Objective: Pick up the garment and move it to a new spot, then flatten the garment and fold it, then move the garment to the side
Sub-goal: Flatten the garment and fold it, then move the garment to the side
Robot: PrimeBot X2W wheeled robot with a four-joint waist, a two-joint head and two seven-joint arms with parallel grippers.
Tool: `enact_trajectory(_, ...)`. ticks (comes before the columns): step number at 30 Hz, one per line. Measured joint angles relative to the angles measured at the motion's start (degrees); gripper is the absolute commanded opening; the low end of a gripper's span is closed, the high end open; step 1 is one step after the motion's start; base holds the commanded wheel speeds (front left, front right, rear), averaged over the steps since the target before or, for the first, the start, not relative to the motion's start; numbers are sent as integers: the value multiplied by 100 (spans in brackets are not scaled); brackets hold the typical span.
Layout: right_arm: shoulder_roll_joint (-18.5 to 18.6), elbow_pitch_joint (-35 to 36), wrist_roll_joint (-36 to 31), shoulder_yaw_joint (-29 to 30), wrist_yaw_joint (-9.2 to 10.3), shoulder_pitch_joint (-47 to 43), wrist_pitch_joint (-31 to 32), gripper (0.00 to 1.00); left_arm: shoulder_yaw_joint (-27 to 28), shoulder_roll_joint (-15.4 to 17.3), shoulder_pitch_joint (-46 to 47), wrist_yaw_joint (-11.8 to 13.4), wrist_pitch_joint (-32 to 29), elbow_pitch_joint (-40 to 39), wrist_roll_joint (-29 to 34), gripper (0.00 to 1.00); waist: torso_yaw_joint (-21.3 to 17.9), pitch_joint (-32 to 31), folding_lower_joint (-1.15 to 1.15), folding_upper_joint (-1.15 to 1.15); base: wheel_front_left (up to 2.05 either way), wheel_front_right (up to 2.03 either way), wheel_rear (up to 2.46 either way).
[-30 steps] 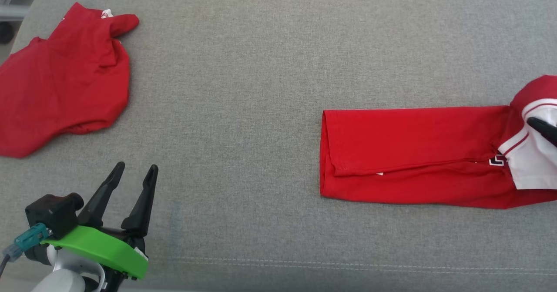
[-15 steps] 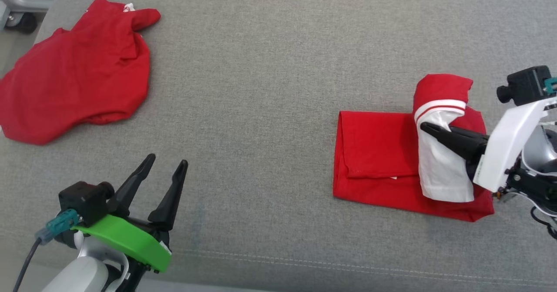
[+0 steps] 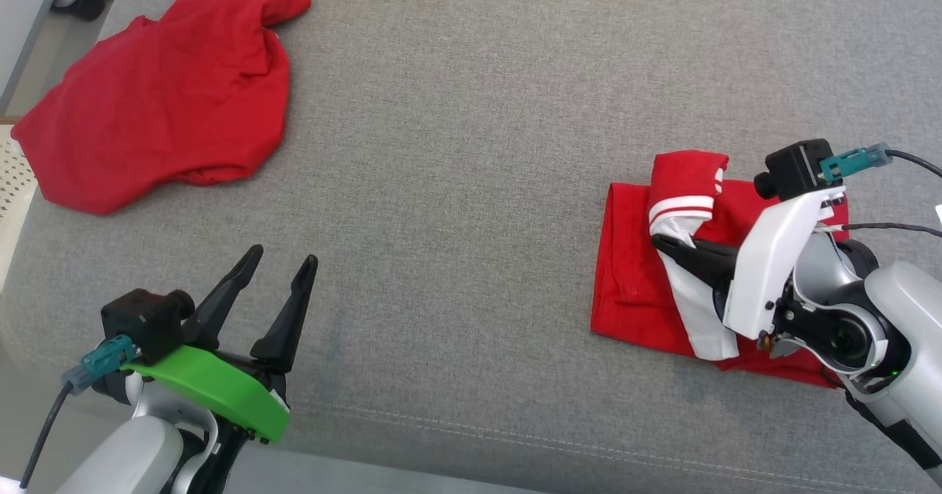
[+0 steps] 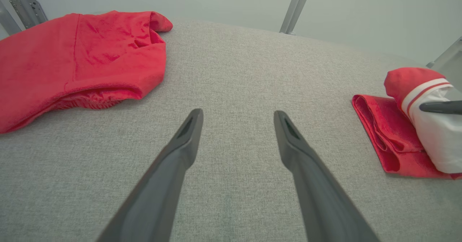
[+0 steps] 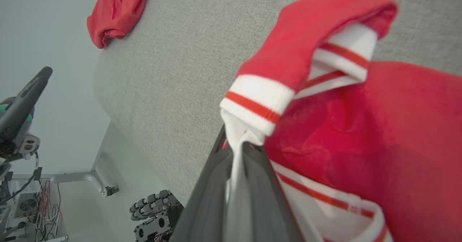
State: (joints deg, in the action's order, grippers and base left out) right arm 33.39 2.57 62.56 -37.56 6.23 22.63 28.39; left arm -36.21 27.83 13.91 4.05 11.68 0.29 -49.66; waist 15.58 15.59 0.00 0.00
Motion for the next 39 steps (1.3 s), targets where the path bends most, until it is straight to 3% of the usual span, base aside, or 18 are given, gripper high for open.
enact_trajectory(3,-81,-81,-75,-77,3,96,43,0,15,-25,29,0,5,44,0,100,-14,5,0,0,0,0,0)
enact_trajectory(4,-115,-105,-82,-101,26,124,48,14,14,-38,31,-1,5,58,0,100,-20,8,0,0,0,0,0)
enact_trajectory(5,-157,-123,-105,-119,30,155,48,49,14,-51,33,-1,5,75,0,100,-27,10,0,0,0,0,0)
enact_trajectory(6,-212,-127,-127,-123,34,188,44,100,14,-59,37,-1,7,89,-1,100,-34,11,0,0,0,0,0)
enact_trajectory(14,-1049,-143,-176,-520,-44,626,38,100,121,-64,43,-1,48,227,-15,100,-192,-26,0,0,0,0,0)
enact_trajectory(20,-1438,-71,-186,-334,-111,803,-324,100,229,-33,47,0,99,229,-15,100,-357,-82,0,0,0,0,0)
enact_trajectory(23,-1276,-76,-196,-120,-111,795,-525,100,310,11,46,2,104,230,-15,100,-452,-115,0,0,0,0,0)
enact_trajectory(32,-212,-620,-208,438,-48,-198,-851,100,436,71,-38,40,156,67,2,100,-728,-254,0,0,0,0,0)
enact_trajectory(39,-3,-915,-80,665,-10,-767,-1106,100,504,134,-153,102,200,-115,60,100,-756,-245,0,0,0,0,0)
